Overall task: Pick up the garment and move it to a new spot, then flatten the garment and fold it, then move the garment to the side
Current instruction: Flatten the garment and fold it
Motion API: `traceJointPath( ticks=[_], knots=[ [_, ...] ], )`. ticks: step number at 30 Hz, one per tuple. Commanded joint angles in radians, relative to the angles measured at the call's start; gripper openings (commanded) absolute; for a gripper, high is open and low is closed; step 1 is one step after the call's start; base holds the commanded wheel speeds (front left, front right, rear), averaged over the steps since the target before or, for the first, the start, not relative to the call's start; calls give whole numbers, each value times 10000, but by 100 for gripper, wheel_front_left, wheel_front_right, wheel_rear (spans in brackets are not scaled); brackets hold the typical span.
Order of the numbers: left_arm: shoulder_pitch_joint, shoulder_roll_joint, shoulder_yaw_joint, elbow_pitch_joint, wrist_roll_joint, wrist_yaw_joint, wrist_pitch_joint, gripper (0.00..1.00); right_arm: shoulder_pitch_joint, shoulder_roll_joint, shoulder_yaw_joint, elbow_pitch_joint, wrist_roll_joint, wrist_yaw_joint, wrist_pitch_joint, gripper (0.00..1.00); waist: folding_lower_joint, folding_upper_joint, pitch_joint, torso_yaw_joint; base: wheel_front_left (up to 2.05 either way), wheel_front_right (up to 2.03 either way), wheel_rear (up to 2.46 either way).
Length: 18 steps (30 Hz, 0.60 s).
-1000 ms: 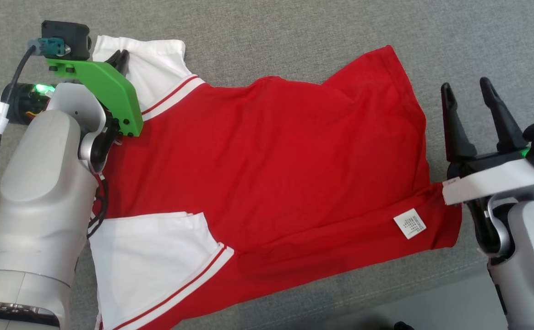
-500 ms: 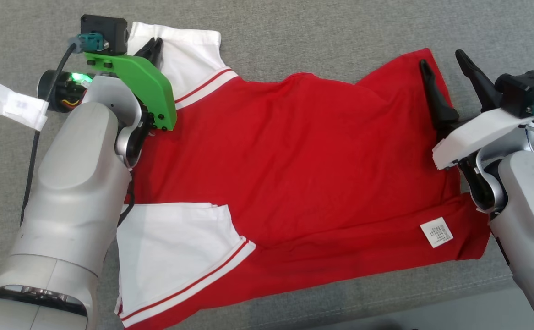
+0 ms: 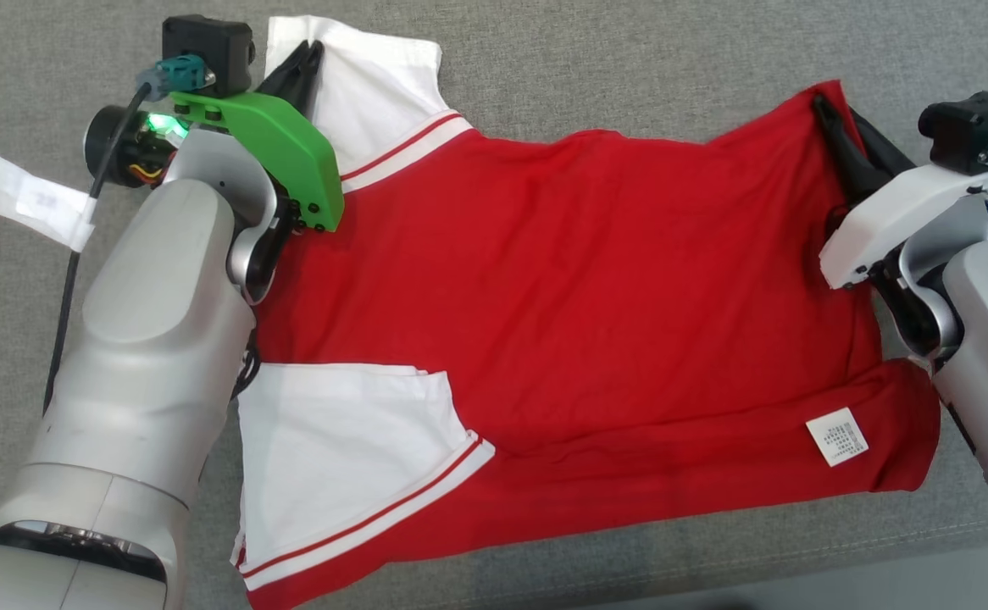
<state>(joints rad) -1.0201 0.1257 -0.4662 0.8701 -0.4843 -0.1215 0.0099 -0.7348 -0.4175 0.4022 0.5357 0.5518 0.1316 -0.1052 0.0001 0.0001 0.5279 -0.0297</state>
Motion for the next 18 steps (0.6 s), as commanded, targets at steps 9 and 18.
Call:
traceJointPath(
  ticks=[9, 18],
  knots=[
    [-44, 420, 199, -1249, 31, 424, -649, 0, -429, -618, 136, -1006, 385, -17, 152, 0, -1, -1, -199, -66, 0, 0, 0],
    [1176, 960, 357, -3803, 10, 1043, -757, 0, 110, -690, -477, -1712, 751, -16, -138, 0, -1, -1, -318, 42, 0, 0, 0]
  ],
)
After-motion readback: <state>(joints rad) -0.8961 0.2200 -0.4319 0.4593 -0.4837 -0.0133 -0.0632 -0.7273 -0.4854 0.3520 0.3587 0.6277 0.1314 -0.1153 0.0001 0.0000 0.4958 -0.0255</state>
